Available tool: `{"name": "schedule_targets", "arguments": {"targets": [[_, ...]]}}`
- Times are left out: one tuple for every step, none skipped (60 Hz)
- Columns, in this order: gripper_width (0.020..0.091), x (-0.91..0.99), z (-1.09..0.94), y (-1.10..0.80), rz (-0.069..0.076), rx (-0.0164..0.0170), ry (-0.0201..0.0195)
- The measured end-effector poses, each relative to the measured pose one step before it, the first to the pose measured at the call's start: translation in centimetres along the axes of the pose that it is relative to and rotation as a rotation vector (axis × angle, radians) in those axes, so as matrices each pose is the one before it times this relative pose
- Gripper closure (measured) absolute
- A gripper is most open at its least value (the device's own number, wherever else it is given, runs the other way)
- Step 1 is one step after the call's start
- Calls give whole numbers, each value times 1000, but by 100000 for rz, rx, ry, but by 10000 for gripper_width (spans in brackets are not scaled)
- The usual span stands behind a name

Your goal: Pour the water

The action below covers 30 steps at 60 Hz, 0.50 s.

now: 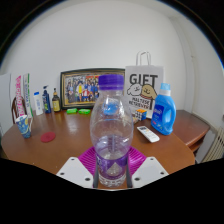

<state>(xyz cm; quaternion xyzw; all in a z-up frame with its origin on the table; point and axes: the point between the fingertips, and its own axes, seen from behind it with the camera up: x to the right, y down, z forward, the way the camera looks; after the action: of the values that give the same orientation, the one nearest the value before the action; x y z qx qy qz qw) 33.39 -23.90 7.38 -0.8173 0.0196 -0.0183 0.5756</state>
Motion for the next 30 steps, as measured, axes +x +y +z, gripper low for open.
{"name": "schedule_targets", "arguments": {"targets": [[726, -19, -30, 38, -505, -199, 185], [725, 2, -51, -18, -437, -165, 131], [755, 28, -19, -28, -604, -55, 104], [756, 101, -17, 16, -581, -172, 483], [756, 64, -37, 4, -642, -284, 545], [756, 51, -9, 13, -929, -359, 487], [756, 38, -10, 1, -1095, -311, 406], [756, 67, 65, -22, -1064, 72, 391], [756, -174, -112, -134, -808, -100, 503], [758, -7, -12, -57, -994, -72, 127], [758, 21, -12, -63, -1067, -50, 141], [756, 73, -41, -142, -860, 36, 386], [756, 95, -50, -194, -739, 161, 571], [757, 54, -59, -205, -993, 74, 439], [757, -5, -43, -251, -1251, 4, 281], [757, -12, -55, -528, -1352, -190, 451], [757, -8, -58, -395, -1157, 287, 759], [757, 69, -41, -372, -1176, 229, 776], [757, 17, -38, -407, -1370, 121, 745], [757, -3, -17, -486, -1611, 77, 589], [757, -50, -41, -479, -1695, 149, 561], [757, -6, -9, -539, -1749, 231, 643], [757, 4, -21, -571, -1722, 239, 812], [758, -24, -8, -601, -1803, 186, 847], [758, 58, 64, -595, -2030, 321, 594], [757, -68, 6, -671, -2163, 152, 665], [757, -82, 13, -645, -2017, 186, 641], [760, -60, 6, -697, -2022, 298, 739], [758, -59, 1, -756, -2088, 426, 698], [759, -144, -23, -842, -2138, 496, 643]]}}
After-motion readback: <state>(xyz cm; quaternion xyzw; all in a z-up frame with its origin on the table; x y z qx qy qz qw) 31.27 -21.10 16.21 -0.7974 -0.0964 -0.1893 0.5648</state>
